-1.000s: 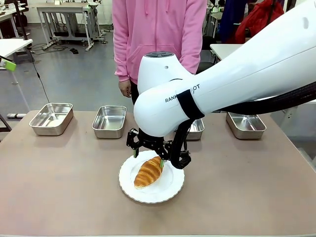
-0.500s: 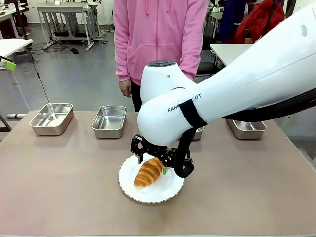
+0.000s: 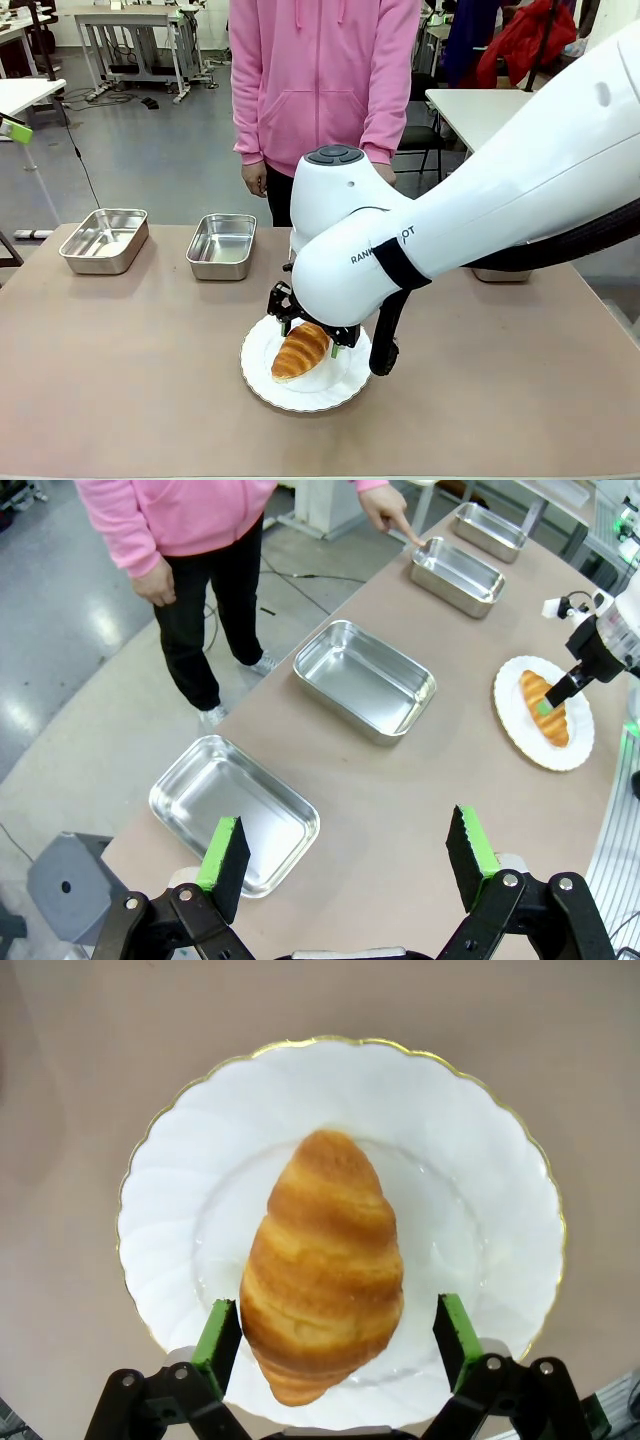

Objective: Place the bread in the container.
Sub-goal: Place the Butter Roll into the Airtight Container indicated by the human.

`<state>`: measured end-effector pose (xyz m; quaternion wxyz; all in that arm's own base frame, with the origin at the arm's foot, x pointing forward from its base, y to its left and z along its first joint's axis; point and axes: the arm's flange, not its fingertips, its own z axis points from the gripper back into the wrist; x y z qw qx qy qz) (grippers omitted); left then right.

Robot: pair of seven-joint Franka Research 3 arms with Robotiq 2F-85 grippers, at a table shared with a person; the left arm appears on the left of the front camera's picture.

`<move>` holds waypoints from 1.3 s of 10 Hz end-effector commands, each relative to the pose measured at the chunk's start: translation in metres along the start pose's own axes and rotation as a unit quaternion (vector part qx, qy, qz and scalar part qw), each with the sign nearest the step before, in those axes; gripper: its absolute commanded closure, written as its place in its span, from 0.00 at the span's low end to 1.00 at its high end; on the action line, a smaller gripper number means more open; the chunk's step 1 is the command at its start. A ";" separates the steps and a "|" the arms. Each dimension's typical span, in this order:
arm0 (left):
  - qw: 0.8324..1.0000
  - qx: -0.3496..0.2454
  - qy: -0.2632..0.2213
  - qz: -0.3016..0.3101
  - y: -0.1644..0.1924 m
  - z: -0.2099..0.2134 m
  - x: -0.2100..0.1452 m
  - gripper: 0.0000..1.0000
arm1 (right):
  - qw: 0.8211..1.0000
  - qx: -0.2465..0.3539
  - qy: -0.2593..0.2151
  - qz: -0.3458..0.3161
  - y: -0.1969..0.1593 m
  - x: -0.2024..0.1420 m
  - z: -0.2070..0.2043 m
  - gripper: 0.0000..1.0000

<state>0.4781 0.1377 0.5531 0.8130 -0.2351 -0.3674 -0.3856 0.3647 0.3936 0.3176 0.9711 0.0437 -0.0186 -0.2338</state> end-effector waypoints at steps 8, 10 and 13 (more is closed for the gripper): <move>1.000 -0.002 -0.002 -0.003 -0.001 0.001 0.000 0.00 | 1.000 -0.008 0.006 -0.011 0.020 0.004 -0.022 0.40; 1.000 -0.002 -0.002 -0.003 -0.001 0.001 0.000 0.00 | 0.999 -0.028 0.030 -0.006 0.022 0.001 -0.019 0.44; 1.000 -0.002 -0.002 -0.003 -0.001 0.001 0.000 0.00 | 1.000 -0.005 0.009 0.001 0.015 0.007 -0.017 0.44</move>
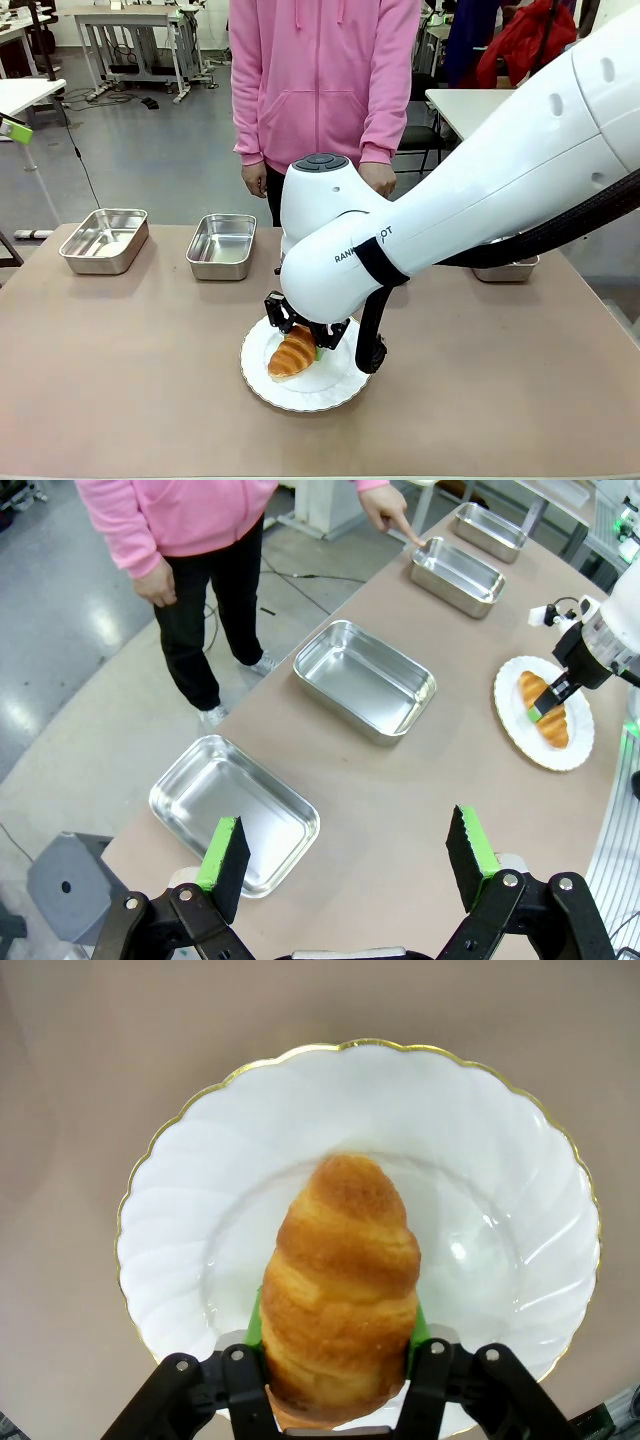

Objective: Place the bread in the container.
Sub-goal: Place the Butter Roll into the Airtight Container indicated by the human.

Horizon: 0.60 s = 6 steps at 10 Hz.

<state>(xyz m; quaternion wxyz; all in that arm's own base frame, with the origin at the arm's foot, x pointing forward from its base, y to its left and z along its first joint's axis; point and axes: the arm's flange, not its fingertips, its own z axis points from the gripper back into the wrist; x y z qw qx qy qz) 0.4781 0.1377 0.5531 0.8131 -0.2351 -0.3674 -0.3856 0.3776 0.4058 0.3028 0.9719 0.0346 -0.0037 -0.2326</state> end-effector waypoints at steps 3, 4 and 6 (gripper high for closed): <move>1.000 -0.002 -0.002 -0.003 -0.001 0.001 0.000 0.00 | 1.000 -0.004 -0.016 0.024 0.000 0.009 0.012 0.43; 1.000 -0.002 -0.002 -0.003 -0.001 0.001 0.000 0.00 | 0.999 -0.001 -0.023 0.034 -0.005 0.015 0.030 0.43; 1.000 -0.002 -0.002 -0.003 -0.001 0.001 0.000 0.00 | 0.998 0.007 -0.020 0.064 -0.012 0.028 0.071 0.43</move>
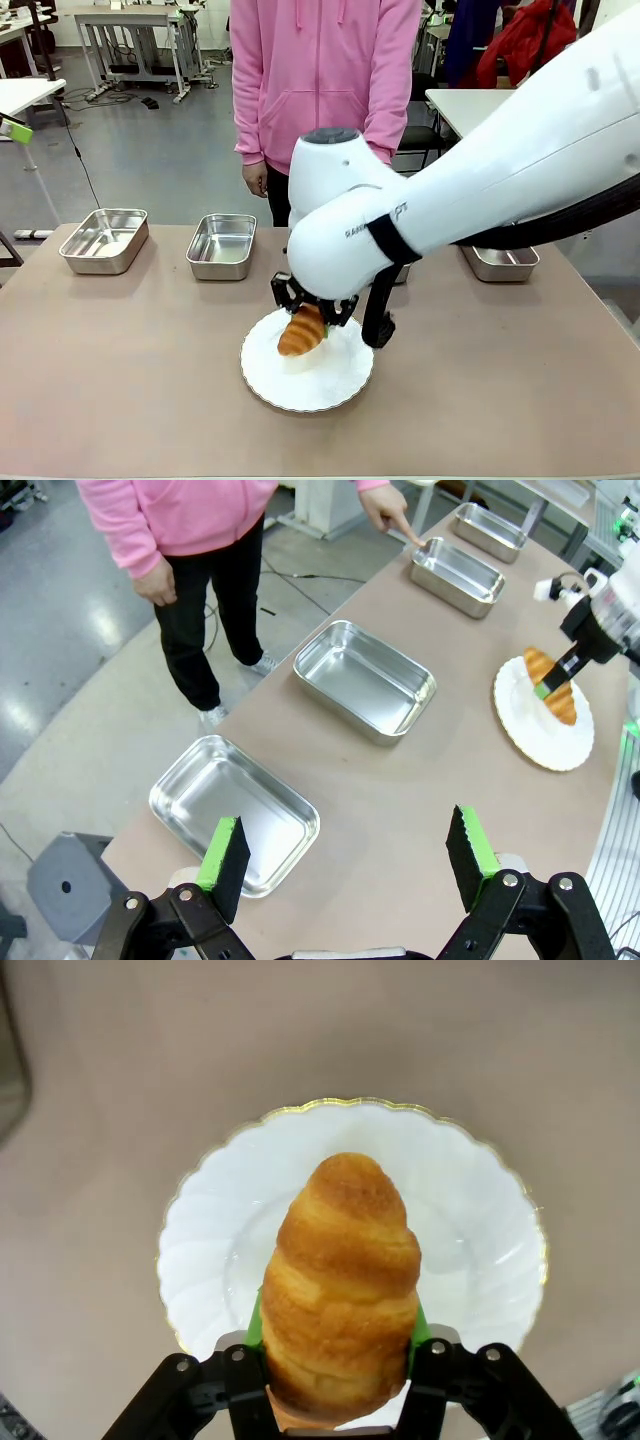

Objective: Place the bread in the container.
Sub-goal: Place the Butter Roll into the Airtight Container indicated by the human.

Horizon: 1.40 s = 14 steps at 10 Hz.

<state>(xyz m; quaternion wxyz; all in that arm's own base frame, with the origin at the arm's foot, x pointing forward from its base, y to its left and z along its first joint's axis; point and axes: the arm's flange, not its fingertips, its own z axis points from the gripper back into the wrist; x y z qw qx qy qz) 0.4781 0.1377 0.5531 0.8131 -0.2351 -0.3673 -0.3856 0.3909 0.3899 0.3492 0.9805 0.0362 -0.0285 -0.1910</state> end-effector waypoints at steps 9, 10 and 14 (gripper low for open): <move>1.000 -0.002 -0.002 -0.003 -0.001 0.001 0.000 0.00 | 0.967 0.005 -0.056 0.249 -0.071 0.171 0.105 0.43; 1.000 -0.002 -0.002 -0.003 -0.001 0.001 0.000 0.00 | 0.967 0.005 -0.056 0.249 -0.071 0.171 0.105 0.43; 1.000 -0.002 -0.002 -0.003 -0.001 0.001 0.000 0.00 | 0.957 0.031 -0.046 0.285 -0.069 0.194 0.093 0.43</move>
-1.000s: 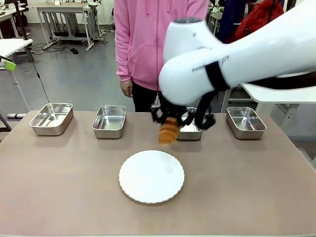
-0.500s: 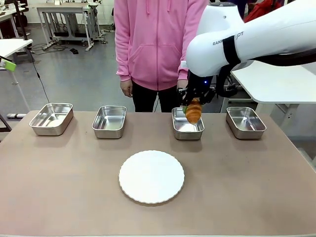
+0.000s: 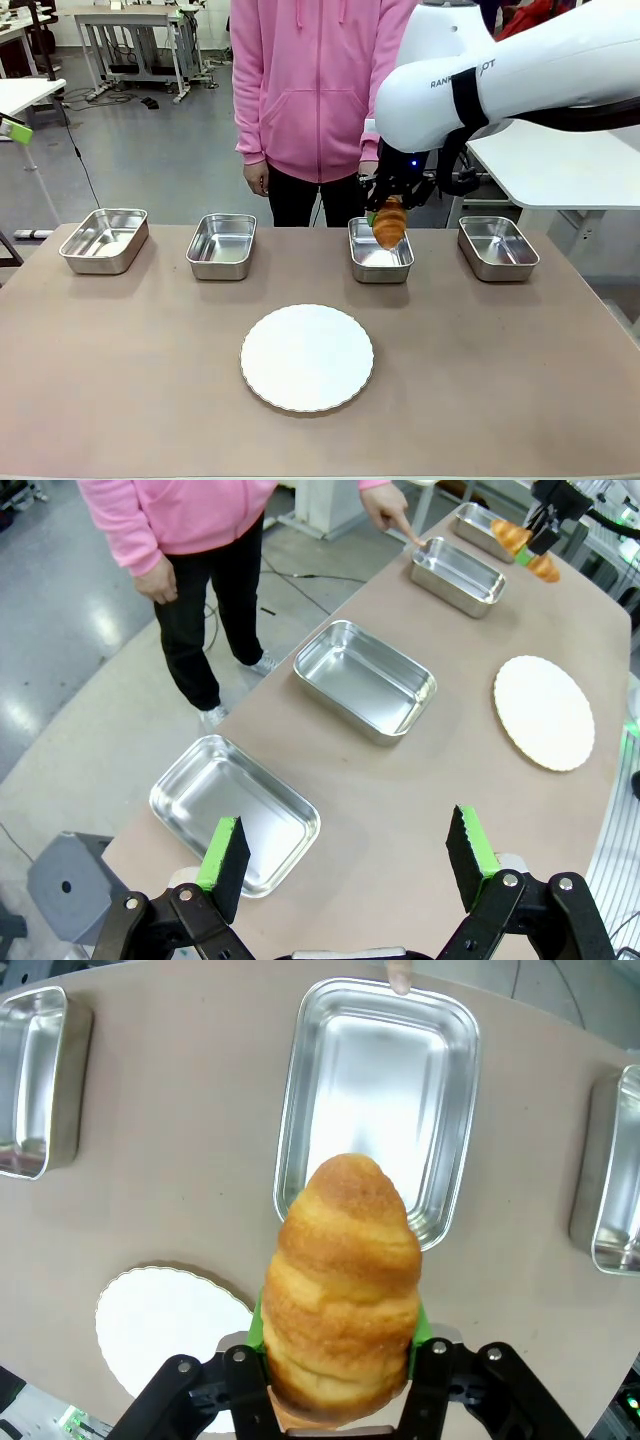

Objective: Place the bread in the container.
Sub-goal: Place the Butter Roll into the Airtight Container indicated by the human.

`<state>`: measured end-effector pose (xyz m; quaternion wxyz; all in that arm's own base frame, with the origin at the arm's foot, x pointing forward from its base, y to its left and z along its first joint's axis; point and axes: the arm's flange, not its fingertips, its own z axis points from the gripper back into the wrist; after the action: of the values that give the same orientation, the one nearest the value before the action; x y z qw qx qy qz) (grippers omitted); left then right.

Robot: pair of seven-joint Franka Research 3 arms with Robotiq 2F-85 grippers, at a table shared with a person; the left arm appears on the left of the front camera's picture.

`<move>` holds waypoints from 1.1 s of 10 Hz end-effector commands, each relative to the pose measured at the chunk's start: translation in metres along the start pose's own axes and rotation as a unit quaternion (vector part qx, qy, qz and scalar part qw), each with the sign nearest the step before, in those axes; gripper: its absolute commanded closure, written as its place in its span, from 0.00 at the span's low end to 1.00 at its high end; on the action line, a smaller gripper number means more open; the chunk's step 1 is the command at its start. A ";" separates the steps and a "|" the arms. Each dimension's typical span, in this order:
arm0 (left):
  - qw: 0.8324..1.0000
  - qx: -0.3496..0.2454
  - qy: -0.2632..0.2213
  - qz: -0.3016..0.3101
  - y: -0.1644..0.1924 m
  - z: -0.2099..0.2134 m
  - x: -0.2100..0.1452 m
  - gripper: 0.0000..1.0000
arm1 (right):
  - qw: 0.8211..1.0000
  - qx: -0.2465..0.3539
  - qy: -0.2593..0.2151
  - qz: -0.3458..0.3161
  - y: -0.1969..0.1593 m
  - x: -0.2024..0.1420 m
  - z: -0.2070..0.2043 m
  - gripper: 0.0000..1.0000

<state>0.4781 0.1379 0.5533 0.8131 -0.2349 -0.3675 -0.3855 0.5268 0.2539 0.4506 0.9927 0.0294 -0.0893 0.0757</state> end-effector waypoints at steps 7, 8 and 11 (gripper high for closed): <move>1.000 -0.002 -0.001 -0.003 -0.001 0.001 0.000 0.00 | 0.996 0.041 0.028 0.080 -0.038 0.054 -0.069 0.43; 1.000 -0.002 -0.001 -0.003 -0.001 0.001 0.000 0.00 | 0.995 0.039 0.032 0.090 -0.037 0.057 -0.077 0.43; 1.000 -0.002 -0.001 -0.003 -0.001 0.001 0.000 0.00 | 0.992 0.028 0.027 0.120 -0.037 0.064 -0.093 0.00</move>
<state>0.4781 0.1379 0.5533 0.8131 -0.2349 -0.3675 -0.3855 0.6014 0.2351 0.3685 0.9819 0.0515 -0.0527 0.1746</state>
